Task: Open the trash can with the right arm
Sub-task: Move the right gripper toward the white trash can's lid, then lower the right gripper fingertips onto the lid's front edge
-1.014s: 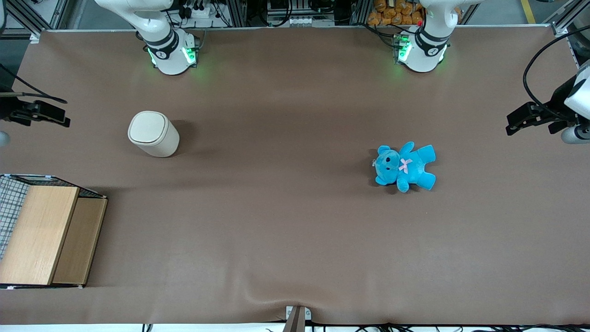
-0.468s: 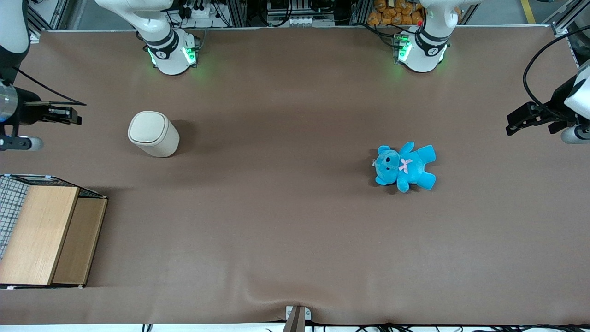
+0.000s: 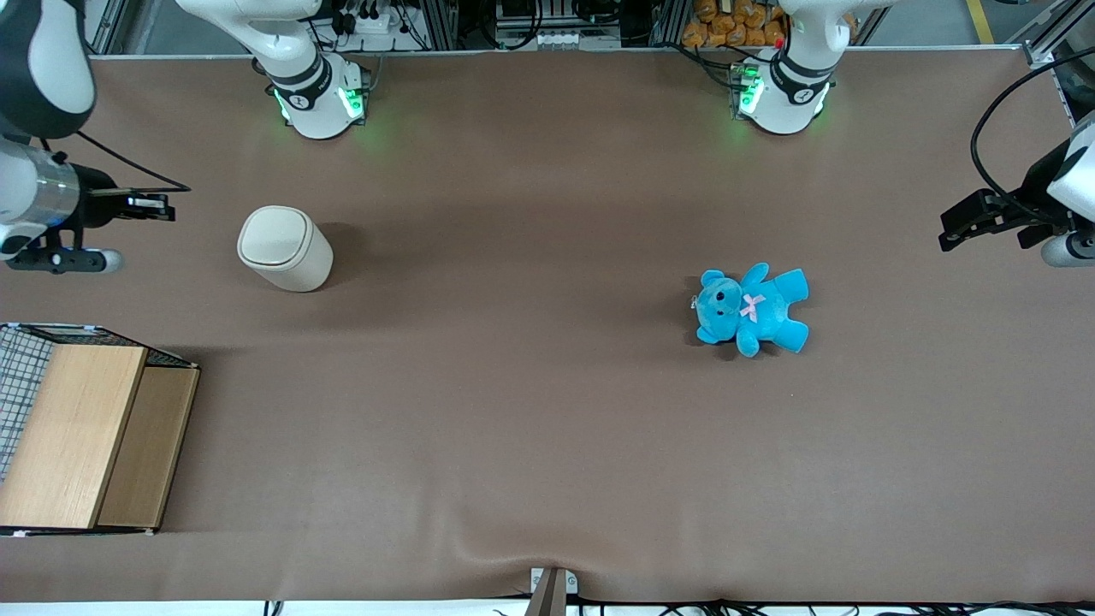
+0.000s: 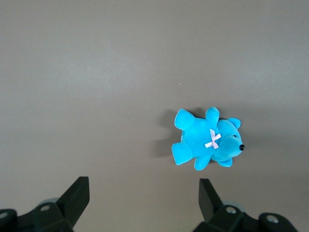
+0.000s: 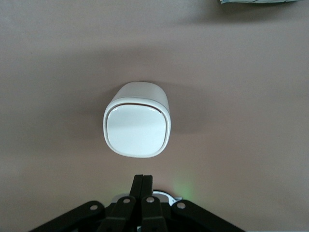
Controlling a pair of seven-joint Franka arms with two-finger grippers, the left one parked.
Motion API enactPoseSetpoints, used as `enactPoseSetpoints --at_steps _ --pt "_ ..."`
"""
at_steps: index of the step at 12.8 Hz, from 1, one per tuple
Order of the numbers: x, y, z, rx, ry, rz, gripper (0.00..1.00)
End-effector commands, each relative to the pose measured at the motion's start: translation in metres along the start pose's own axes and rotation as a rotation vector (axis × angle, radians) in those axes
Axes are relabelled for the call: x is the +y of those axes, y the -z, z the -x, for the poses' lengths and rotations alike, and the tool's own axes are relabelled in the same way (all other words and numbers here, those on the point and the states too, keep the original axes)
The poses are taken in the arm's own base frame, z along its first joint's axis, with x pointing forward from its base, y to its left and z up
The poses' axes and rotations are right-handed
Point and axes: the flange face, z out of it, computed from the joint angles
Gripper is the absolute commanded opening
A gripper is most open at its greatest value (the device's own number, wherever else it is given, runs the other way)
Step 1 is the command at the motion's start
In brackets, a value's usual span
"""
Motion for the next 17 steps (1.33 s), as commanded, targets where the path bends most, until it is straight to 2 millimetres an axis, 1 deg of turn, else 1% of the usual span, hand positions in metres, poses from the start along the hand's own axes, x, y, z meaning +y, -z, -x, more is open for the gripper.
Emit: enactPoseSetpoints --at_steps 1,2,3,4,6,10,12,15,17 --pt "0.004 -0.03 0.028 0.029 -0.004 -0.022 0.0" --pt "0.006 -0.042 0.032 0.042 0.006 -0.024 0.0" --pt "0.012 -0.057 0.033 0.046 0.012 -0.028 0.0" --pt "0.019 -0.068 0.033 0.039 0.003 -0.034 0.0" --pt "0.024 -0.075 0.033 0.04 0.002 -0.041 0.0" --pt "0.036 -0.114 0.032 0.05 -0.011 -0.056 0.0" --pt "0.036 -0.127 0.029 0.066 -0.016 -0.062 0.0" --pt "0.034 -0.137 0.025 0.072 -0.02 -0.058 0.0" --pt "0.034 -0.148 0.025 0.07 -0.022 -0.057 0.0"
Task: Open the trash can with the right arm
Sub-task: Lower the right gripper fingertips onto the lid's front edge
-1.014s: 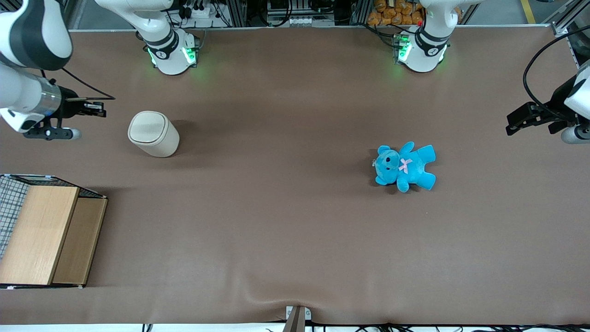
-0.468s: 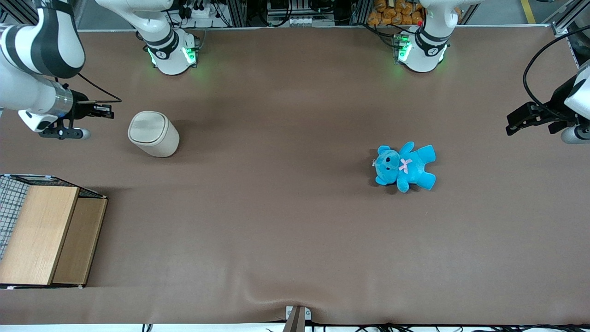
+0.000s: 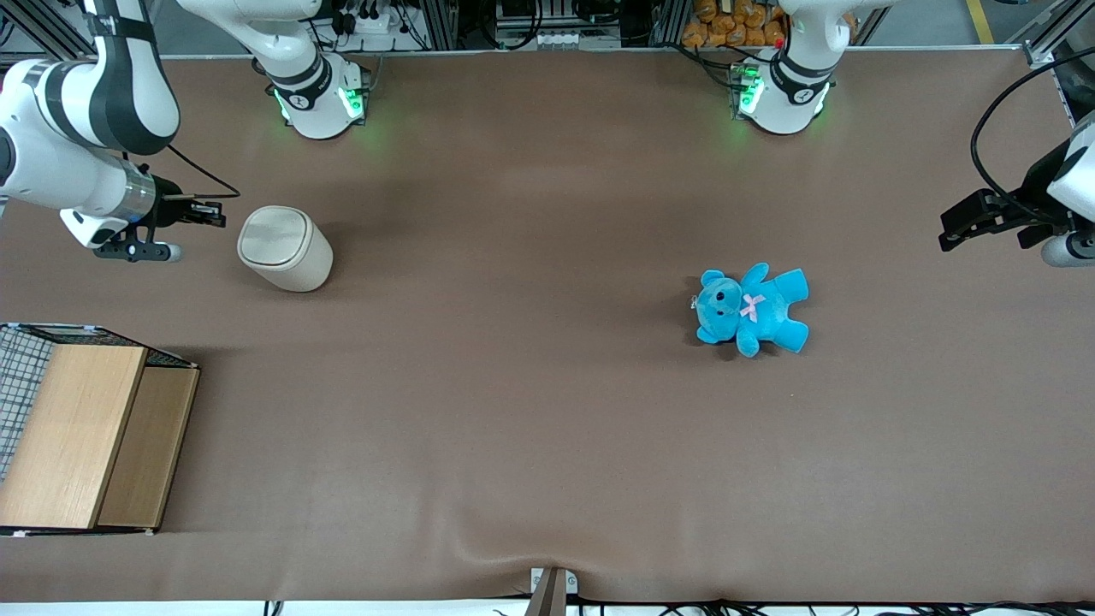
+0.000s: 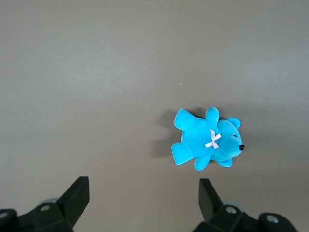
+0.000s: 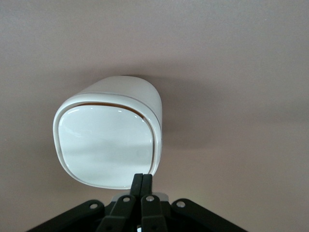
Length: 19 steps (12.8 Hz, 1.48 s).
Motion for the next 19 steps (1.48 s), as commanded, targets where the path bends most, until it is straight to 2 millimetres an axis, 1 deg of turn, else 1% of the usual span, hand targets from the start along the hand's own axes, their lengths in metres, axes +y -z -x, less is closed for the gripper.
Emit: enactPoseSetpoints --at_steps 1,8,10,14,19 --pt "0.001 -0.016 0.005 0.015 0.002 -0.016 0.0" --pt "-0.002 -0.049 0.002 -0.014 -0.021 -0.051 0.0" --pt "-0.002 -0.052 0.0 -0.017 -0.023 -0.05 0.0" --pt "-0.008 -0.06 -0.003 -0.029 -0.019 -0.058 0.0" --pt "-0.006 -0.066 -0.007 -0.023 -0.023 -0.055 0.0"
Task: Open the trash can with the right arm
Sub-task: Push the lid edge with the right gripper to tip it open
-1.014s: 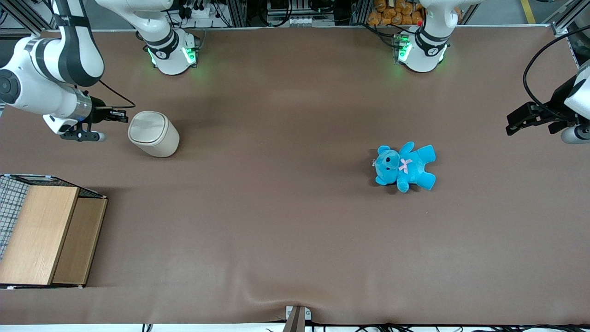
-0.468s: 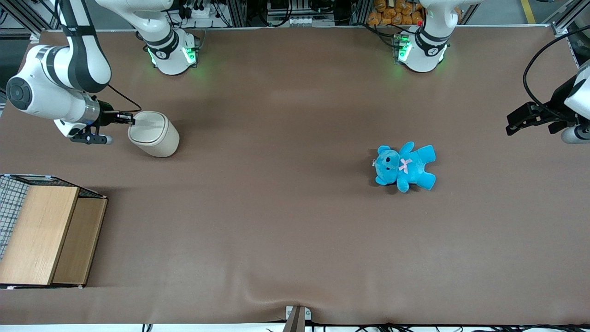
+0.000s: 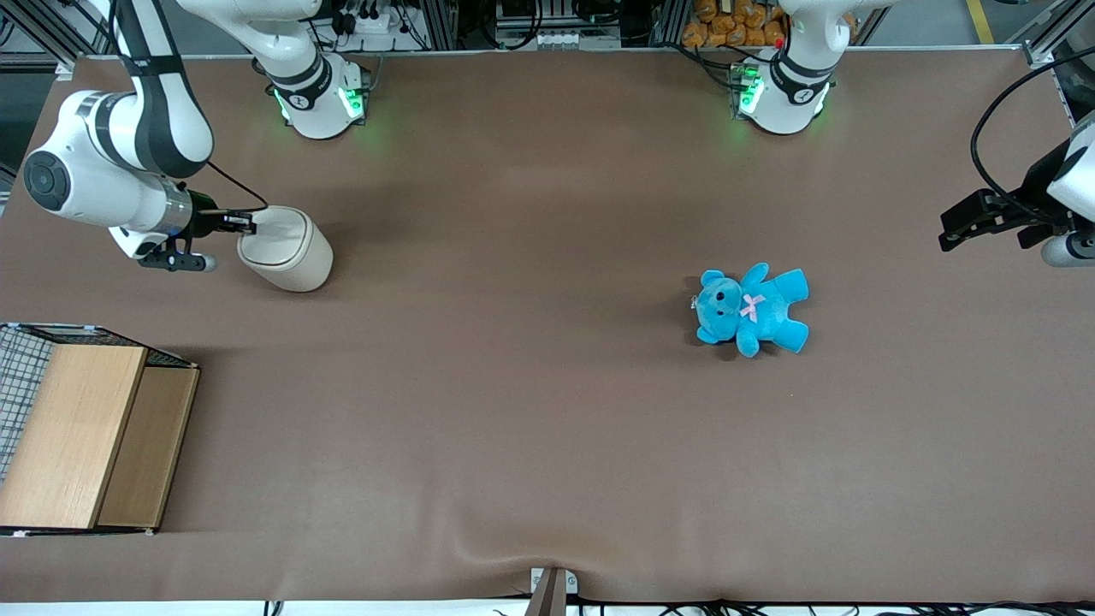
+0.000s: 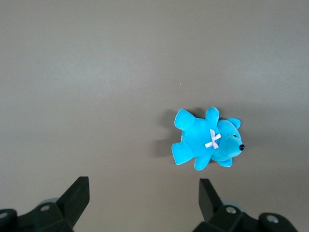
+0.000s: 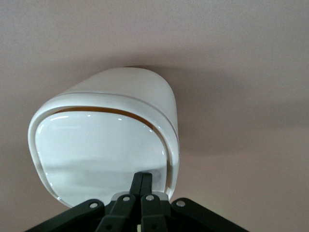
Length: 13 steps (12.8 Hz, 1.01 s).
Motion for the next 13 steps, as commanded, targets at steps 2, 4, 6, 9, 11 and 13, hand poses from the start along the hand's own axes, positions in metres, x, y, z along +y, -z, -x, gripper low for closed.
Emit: enactPoseSetpoints --at_steps 2,4,6,9,11,13 --pt "0.0 -0.006 -0.001 0.009 0.004 -0.01 0.0" --pt "0.0 -0.007 -0.003 0.019 0.003 -0.008 0.0" --pt "0.002 -0.012 -0.006 0.015 0.002 -0.007 0.0" --pt "0.001 -0.014 -0.007 0.017 0.002 -0.007 0.0" --pt "-0.003 -0.008 -0.002 -0.016 0.003 -0.011 0.0" --pt "-0.01 0.01 -0.001 -0.041 0.007 -0.033 0.0"
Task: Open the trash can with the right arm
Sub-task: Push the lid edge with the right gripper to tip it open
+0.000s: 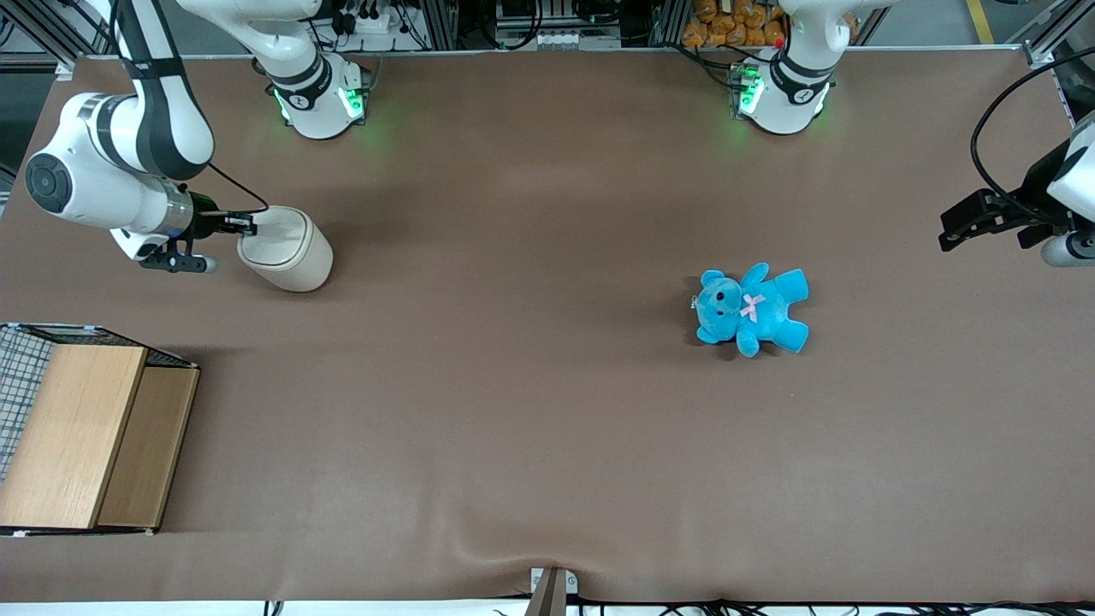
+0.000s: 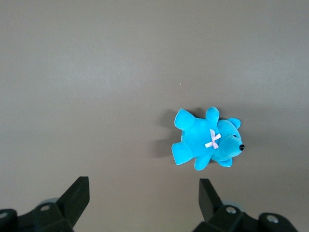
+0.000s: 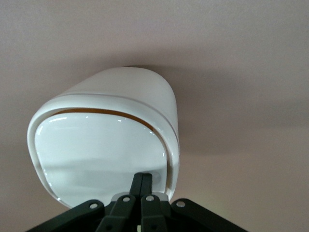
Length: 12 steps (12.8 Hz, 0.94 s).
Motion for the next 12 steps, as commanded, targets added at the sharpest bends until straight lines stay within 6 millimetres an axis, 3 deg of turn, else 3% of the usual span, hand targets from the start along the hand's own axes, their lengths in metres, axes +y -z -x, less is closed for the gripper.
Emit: enactPoseSetpoints --at_steps 1,6,12 --pt "-0.011 0.021 -0.003 -0.028 0.014 -0.03 0.0" --pt "-0.021 0.043 -0.004 -0.041 0.023 -0.031 0.0" --pt "-0.059 0.103 -0.007 -0.063 -0.009 -0.009 0.0"
